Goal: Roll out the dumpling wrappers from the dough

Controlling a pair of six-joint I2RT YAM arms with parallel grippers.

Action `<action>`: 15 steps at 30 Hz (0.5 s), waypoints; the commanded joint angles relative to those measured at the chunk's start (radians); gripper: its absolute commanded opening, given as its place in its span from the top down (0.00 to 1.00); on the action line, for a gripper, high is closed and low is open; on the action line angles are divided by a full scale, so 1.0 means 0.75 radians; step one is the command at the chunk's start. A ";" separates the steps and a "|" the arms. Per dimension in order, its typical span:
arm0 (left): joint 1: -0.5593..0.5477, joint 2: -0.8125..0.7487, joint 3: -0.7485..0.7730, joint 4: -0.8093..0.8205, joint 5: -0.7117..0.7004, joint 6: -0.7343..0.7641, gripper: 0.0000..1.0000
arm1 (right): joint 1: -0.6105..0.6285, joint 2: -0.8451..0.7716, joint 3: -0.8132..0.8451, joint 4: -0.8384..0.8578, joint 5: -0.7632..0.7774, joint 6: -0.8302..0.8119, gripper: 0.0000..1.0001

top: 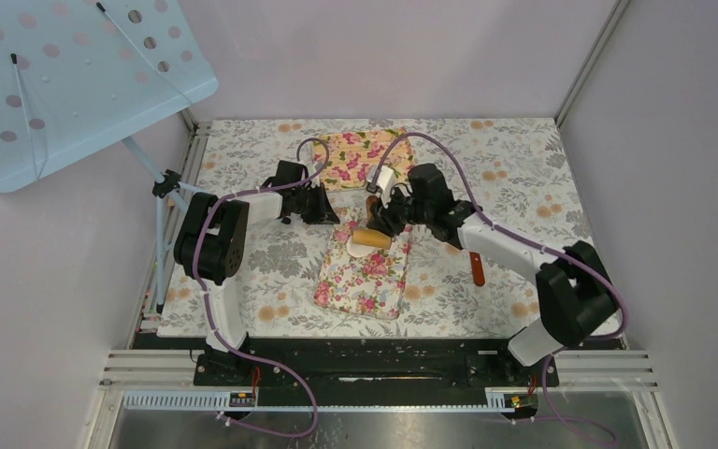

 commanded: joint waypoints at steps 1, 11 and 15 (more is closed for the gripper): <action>0.001 0.035 -0.007 -0.084 -0.035 0.030 1.00 | -0.009 0.108 -0.036 0.258 0.061 -0.065 1.00; 0.001 0.033 -0.009 -0.083 -0.035 0.030 1.00 | -0.009 0.174 -0.086 0.139 0.131 -0.214 1.00; 0.002 0.032 -0.009 -0.082 -0.035 0.030 1.00 | -0.010 0.193 -0.082 0.014 0.130 -0.181 1.00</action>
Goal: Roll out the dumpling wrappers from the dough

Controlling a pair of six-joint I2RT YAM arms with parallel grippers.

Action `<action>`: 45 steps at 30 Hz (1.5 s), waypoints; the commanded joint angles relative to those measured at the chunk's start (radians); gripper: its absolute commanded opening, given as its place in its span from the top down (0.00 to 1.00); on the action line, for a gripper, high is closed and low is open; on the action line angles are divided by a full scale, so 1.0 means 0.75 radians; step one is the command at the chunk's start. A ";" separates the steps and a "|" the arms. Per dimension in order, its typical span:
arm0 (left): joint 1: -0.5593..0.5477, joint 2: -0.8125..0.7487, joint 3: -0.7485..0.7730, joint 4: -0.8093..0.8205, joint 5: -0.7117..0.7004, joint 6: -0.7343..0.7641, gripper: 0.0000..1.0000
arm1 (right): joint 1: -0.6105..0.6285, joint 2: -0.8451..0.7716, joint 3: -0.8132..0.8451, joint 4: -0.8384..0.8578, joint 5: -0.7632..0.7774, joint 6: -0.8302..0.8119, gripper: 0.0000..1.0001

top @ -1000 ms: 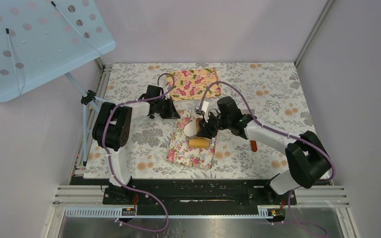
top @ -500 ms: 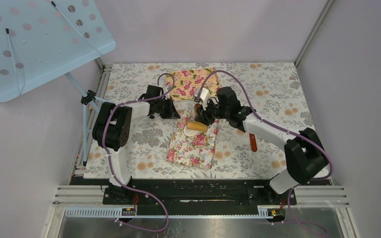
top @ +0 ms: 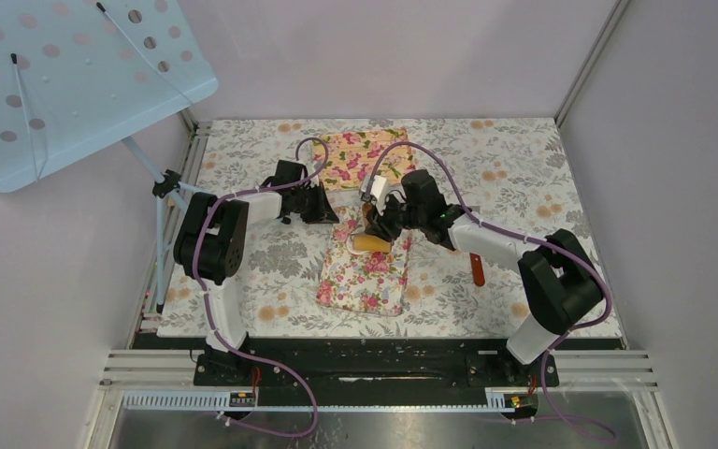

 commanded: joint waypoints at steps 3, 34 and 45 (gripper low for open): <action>-0.004 0.033 -0.011 -0.084 -0.029 0.031 1.00 | -0.024 0.043 -0.026 -0.181 0.086 -0.037 1.00; -0.003 0.034 -0.011 -0.087 -0.026 0.031 1.00 | -0.071 -0.032 -0.047 -0.284 -0.205 0.259 1.00; -0.004 0.032 -0.011 -0.086 -0.026 0.031 1.00 | -0.075 -0.315 0.107 -0.210 -0.069 0.177 1.00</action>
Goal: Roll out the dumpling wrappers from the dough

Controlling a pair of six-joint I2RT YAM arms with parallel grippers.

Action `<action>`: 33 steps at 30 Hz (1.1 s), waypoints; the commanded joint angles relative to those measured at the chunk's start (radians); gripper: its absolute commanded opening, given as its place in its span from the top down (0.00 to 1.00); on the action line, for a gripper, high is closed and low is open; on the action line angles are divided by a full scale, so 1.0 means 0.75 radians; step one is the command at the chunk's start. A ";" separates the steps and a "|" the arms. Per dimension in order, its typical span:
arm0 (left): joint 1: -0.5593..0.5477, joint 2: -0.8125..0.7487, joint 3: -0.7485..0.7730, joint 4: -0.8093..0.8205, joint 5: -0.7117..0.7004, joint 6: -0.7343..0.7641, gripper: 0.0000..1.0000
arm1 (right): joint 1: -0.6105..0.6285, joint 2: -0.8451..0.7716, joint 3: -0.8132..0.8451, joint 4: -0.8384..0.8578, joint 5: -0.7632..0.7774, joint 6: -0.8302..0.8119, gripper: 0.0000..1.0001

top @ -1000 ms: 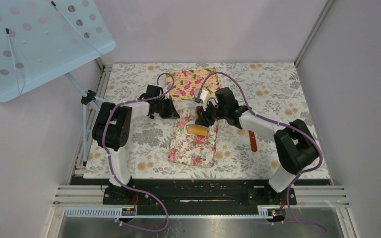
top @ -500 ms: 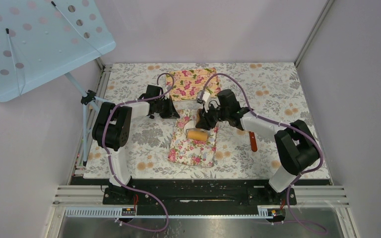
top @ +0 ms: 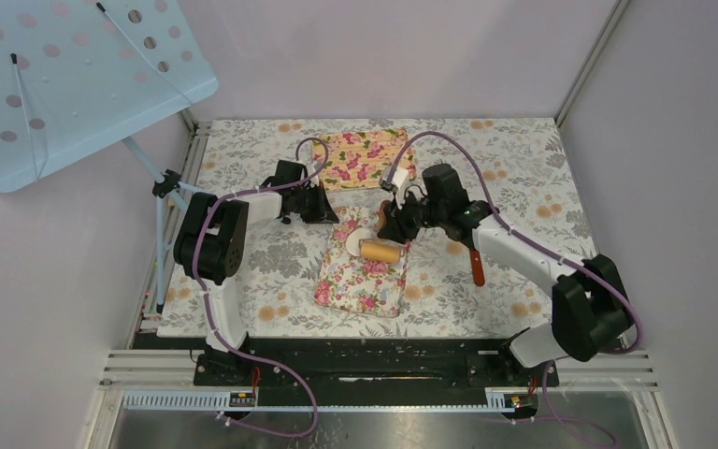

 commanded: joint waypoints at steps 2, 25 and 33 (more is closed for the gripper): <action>-0.004 0.033 -0.011 -0.086 -0.025 0.030 1.00 | 0.004 -0.083 0.153 0.091 0.146 -0.104 1.00; -0.005 0.034 -0.006 -0.084 -0.023 0.032 1.00 | 0.015 0.175 0.059 0.383 0.245 -0.248 1.00; -0.006 0.035 -0.008 -0.083 -0.024 0.032 1.00 | 0.053 0.069 -0.043 0.458 0.284 -0.305 1.00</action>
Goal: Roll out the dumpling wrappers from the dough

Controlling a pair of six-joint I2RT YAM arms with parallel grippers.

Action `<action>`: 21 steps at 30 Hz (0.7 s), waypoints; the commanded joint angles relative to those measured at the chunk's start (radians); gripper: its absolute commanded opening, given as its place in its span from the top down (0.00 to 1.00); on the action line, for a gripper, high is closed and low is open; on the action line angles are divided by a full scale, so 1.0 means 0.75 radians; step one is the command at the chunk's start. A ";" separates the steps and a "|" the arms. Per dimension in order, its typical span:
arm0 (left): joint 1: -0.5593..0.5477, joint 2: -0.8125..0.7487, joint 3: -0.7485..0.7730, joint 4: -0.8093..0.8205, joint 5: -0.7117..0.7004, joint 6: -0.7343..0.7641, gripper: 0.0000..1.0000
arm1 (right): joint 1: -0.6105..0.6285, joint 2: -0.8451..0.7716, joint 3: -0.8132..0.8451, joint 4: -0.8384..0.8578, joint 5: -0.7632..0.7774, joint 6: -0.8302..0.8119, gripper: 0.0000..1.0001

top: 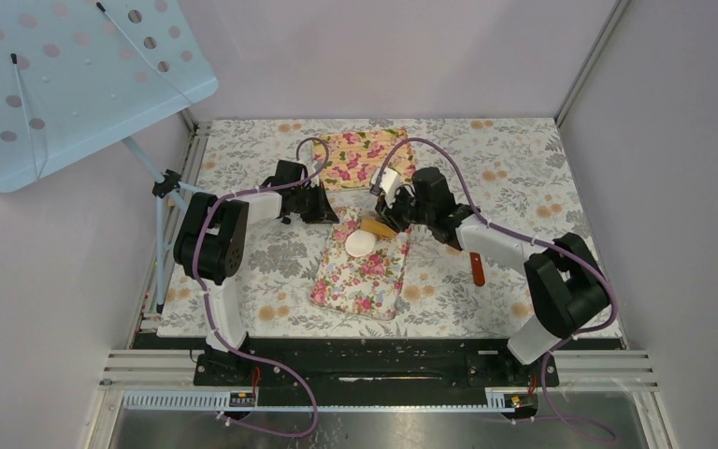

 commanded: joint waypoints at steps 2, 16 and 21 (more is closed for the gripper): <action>-0.006 0.034 -0.007 -0.084 -0.024 0.023 1.00 | 0.042 -0.154 -0.025 0.092 0.041 -0.033 1.00; -0.012 0.054 0.005 -0.085 0.039 0.033 1.00 | 0.108 -0.258 -0.037 0.008 -0.038 -0.163 1.00; -0.014 0.053 0.004 -0.087 0.037 0.035 1.00 | 0.157 -0.179 -0.039 0.057 0.006 -0.177 1.00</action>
